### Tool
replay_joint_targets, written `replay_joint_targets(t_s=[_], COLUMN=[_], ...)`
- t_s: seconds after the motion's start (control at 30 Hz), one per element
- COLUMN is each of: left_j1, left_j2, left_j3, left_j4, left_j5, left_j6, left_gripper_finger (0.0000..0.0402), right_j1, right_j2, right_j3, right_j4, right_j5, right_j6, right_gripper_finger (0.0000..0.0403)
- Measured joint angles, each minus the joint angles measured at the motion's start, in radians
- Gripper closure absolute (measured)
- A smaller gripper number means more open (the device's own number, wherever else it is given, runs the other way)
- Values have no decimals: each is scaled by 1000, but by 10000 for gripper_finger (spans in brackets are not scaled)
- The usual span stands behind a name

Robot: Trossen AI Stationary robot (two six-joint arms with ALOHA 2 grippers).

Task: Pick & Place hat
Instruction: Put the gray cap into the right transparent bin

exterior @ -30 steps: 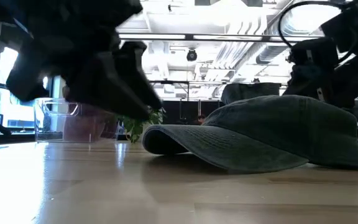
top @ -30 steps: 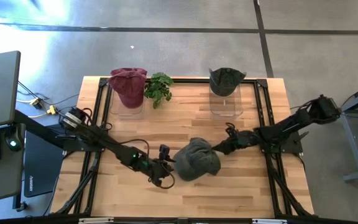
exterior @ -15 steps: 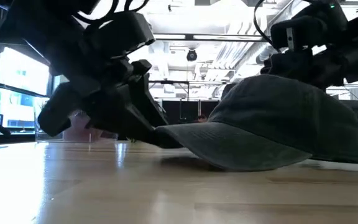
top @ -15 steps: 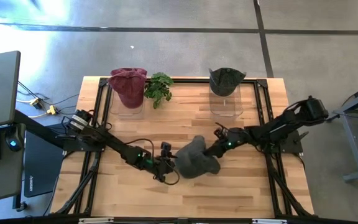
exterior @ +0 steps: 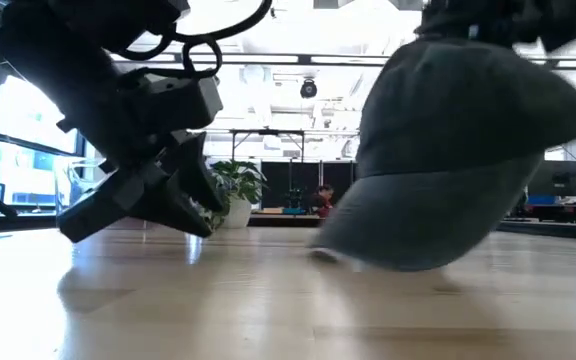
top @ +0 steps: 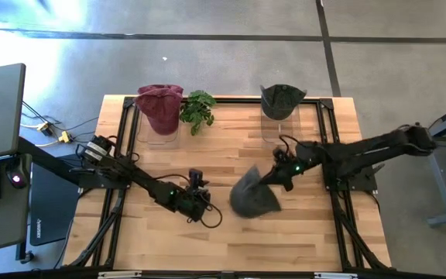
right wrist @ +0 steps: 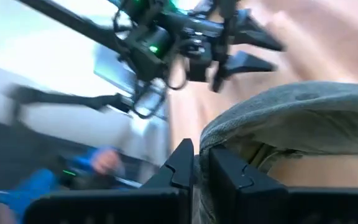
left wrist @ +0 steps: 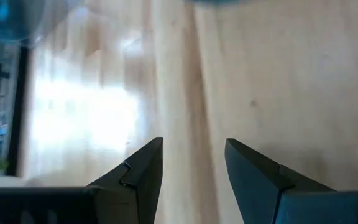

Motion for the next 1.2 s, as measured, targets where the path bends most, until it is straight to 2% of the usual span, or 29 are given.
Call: replay_joint_targets(t_s=[0.07,0.13,0.23,0.43,0.53,0.63,0.73,0.9,1.2], left_j1=[0,1,1,1,2,1,1,2,1], left_j2=[0,0,0,0,0,0,0,0,0], left_j3=[0,0,0,0,0,0,0,0,0], left_j4=[1,2,12,31,34,34,33,32,31], left_j5=[-32,-55,-80,-117,-122,-121,-121,-117,-92], left_j6=[-1,-1,-1,8,9,9,9,9,6], left_gripper_finger=[237,237,237,237,237,237,237,237,237], right_j1=[-22,-43,-76,-141,-169,-219,-292,-389,-422], right_j2=[-43,-53,-31,82,153,219,270,324,420], right_j3=[136,296,529,939,1097,1188,1226,1232,1232], right_j4=[-297,-579,-895,-1279,-1450,-1535,-1557,-1565,-1634], right_j5=[7,62,156,281,442,616,695,678,604], right_j6=[-120,-245,-426,-797,-1033,-1236,-1408,-1520,-1404], right_gripper_finger=[383,383,380,381,379,377,378,377,378])
